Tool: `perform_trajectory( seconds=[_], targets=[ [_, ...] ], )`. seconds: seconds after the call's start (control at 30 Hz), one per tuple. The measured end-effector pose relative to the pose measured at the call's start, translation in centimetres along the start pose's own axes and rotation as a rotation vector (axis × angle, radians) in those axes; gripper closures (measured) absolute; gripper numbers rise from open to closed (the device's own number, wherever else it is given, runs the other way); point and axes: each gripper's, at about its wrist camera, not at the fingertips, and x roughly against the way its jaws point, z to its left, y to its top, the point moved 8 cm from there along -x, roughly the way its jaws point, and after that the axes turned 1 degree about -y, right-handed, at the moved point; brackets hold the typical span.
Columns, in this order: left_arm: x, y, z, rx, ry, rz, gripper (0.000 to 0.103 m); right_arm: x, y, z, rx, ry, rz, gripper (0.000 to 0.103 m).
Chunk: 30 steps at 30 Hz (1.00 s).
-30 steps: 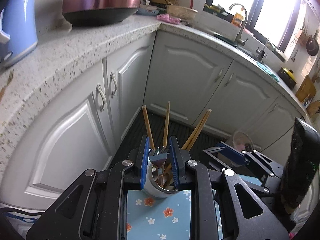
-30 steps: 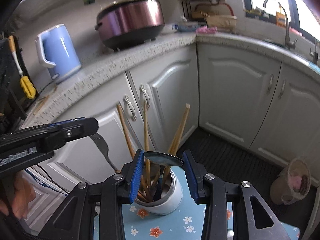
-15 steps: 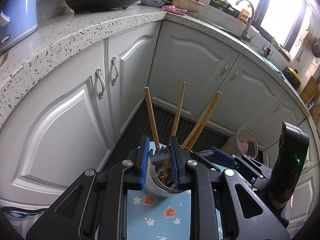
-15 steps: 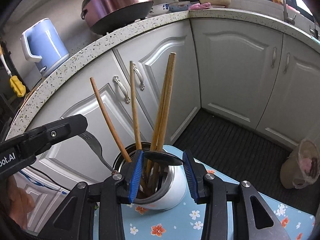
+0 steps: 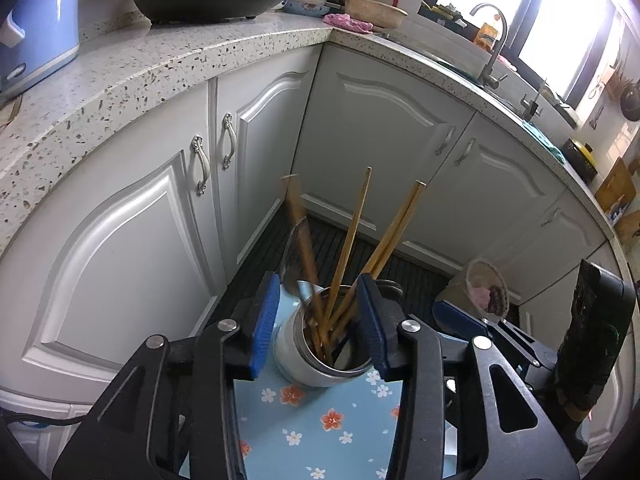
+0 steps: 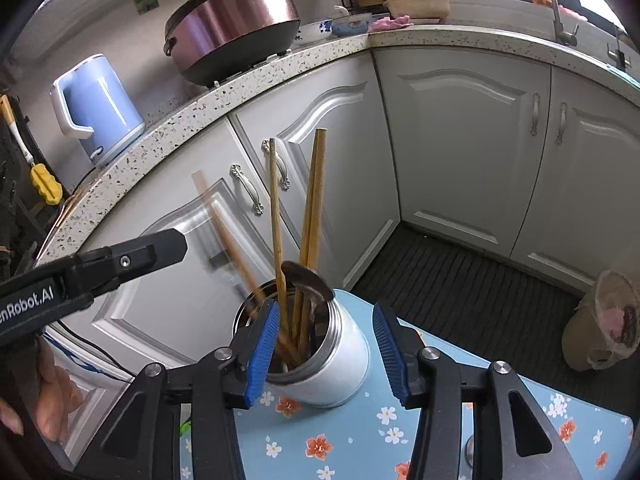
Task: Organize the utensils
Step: 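Drop the fork into the jar with the left tool while the right tool releases the spoon in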
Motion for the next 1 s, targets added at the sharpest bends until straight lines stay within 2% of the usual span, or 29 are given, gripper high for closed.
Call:
perform_trajectory(
  seconds=[0.37, 0.7, 1.0],
  targets=[
    [1.9, -1.4, -0.9, -0.026, 0.022, -0.022, 0.060, 3.6, -2.0, -0.2, 0.009, -0.028, -0.016, 0.055],
    [2.5, -4.9, -3.6, -0.079, 0.032, -0.012, 0.060, 8.0, -5.3, -2.4, -0.002, -0.087, -0.032, 0.054],
    [2.1, -8.9, -6.8, -0.120, 0.003, 0.042, 0.060, 11.2, -9.9, -5.7, -0.029, -0.132, -0.008, 0.054]
  ],
)
